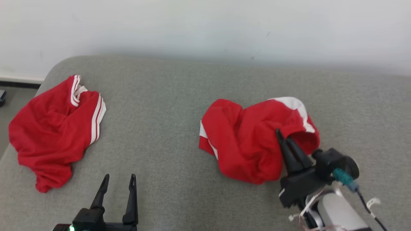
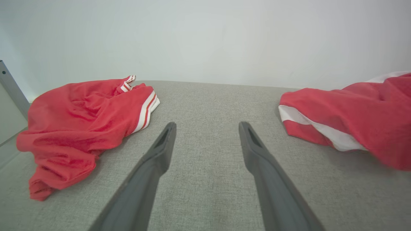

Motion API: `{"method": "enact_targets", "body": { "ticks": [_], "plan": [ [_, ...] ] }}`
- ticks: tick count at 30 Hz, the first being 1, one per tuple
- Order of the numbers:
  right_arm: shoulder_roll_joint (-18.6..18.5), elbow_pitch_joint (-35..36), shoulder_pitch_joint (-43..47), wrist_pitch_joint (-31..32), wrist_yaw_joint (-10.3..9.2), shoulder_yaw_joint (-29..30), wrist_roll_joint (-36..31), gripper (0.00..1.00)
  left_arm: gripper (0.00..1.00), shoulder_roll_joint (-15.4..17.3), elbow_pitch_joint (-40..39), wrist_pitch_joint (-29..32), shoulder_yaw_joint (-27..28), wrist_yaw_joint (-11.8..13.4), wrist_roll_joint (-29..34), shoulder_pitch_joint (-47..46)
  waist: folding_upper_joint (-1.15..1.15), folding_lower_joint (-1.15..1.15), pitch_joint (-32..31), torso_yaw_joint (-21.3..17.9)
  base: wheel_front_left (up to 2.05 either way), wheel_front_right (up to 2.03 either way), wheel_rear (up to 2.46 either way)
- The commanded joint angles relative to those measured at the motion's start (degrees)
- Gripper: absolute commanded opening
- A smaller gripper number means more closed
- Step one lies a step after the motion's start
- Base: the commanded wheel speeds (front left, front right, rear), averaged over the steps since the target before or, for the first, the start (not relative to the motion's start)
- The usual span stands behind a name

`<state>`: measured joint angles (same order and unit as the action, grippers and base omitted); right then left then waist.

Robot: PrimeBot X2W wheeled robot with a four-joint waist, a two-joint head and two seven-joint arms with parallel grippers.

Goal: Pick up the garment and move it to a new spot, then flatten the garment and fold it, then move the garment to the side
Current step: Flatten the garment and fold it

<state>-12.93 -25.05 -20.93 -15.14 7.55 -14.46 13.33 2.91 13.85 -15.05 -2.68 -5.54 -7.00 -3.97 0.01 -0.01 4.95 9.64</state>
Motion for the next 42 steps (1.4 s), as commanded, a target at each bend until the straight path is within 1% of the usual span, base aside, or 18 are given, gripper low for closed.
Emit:
{"method": "enact_targets", "body": {
  "ticks": [1,4,5,8,14,17,18,23,28,31,36,37,38,42],
  "plan": [
    [-0.8,3.0,3.0,0.0,-0.12,-2.1,0.7,0.00,1.00,0.0,0.2,-0.2,-0.1,0.0,-0.2,1.1,-0.01,0.01,-2.4,-2.3,0.00,0.00,0.00],
    [-1.8,6.7,6.7,0.0,-0.13,-4.2,1.6,0.00,1.00,0.0,0.2,-0.2,-0.4,0.0,-0.6,1.9,-0.01,0.01,-3.1,-2.9,0.00,0.00,0.00],
    [-1.8,6.7,6.7,0.0,-0.13,-4.2,1.6,0.00,1.00,0.0,0.2,-0.2,-0.4,0.0,-0.6,1.9,-0.01,0.01,-3.1,-2.9,0.00,0.00,0.00],
    [-2.1,9.9,10.7,0.0,-0.13,-4.1,2.5,0.00,1.00,0.0,0.1,-0.2,-0.9,-0.1,-1.0,2.6,-0.01,0.01,-3.4,-3.1,0.00,0.00,0.00],
    [-2.3,15.7,18.2,0.0,-0.13,2.0,2.3,0.00,1.00,0.0,-0.1,-0.2,-1.1,0.1,-1.2,4.1,-0.01,0.01,-4.1,-3.5,0.00,0.00,0.00],
    [-1.9,16.7,20.1,0.0,-0.13,6.4,5.0,0.00,1.00,0.0,-0.1,-0.2,-1.1,0.0,-1.2,4.3,-0.01,0.01,-4.4,-3.6,0.00,0.00,0.00],
    [-2.8,16.6,20.2,0.0,-0.13,7.3,5.0,0.00,1.00,0.0,-0.1,-0.2,-1.2,0.0,-1.1,4.4,-0.01,0.01,-4.5,-3.5,0.00,0.00,0.00],
    [-6.0,13.4,18.2,0.0,-0.13,10.7,5.1,0.00,1.00,0.0,-0.1,-0.2,-1.9,-0.2,-1.4,3.6,-0.01,0.01,-4.4,-2.7,0.00,0.00,0.00],
    [-7.9,6.3,14.1,0.0,-0.13,14.5,4.5,0.00,1.00,0.0,-0.2,-0.2,-3.1,0.4,-1.7,3.4,-0.01,0.01,-3.8,-1.6,0.00,0.00,0.00],
    [-8.3,2.7,11.1,0.0,-0.13,16.7,4.1,0.00,1.00,0.0,-0.1,-0.2,-3.5,0.5,-1.9,3.1,-0.01,0.01,-3.3,-1.2,0.00,0.00,0.00],
    [-8.2,-4.1,6.7,0.0,-0.13,17.0,3.5,0.01,1.00,0.0,0.0,-0.2,-3.6,0.5,-1.8,2.6,-0.01,0.01,-2.8,-0.8,0.00,0.00,0.00],
    [-8.0,-6.1,6.1,0.2,-0.13,16.7,3.3,0.73,1.00,0.0,0.0,-0.2,-3.6,0.5,-1.8,2.5,-0.01,0.01,-2.8,-0.8,0.00,0.00,0.00],
    [-7.4,-7.4,5.5,0.2,-0.13,16.0,3.8,1.00,1.00,0.0,0.1,-0.2,-3.7,0.5,-1.7,2.5,-0.01,0.01,-2.8,-0.8,0.00,0.00,0.00],
    [-6.5,-9.9,5.6,0.0,-0.13,14.2,4.6,1.00,1.00,0.0,0.2,-0.2,-3.6,0.8,-1.9,3.3,-0.01,0.01,-3.6,-1.1,0.00,0.00,0.00]
  ]
}}
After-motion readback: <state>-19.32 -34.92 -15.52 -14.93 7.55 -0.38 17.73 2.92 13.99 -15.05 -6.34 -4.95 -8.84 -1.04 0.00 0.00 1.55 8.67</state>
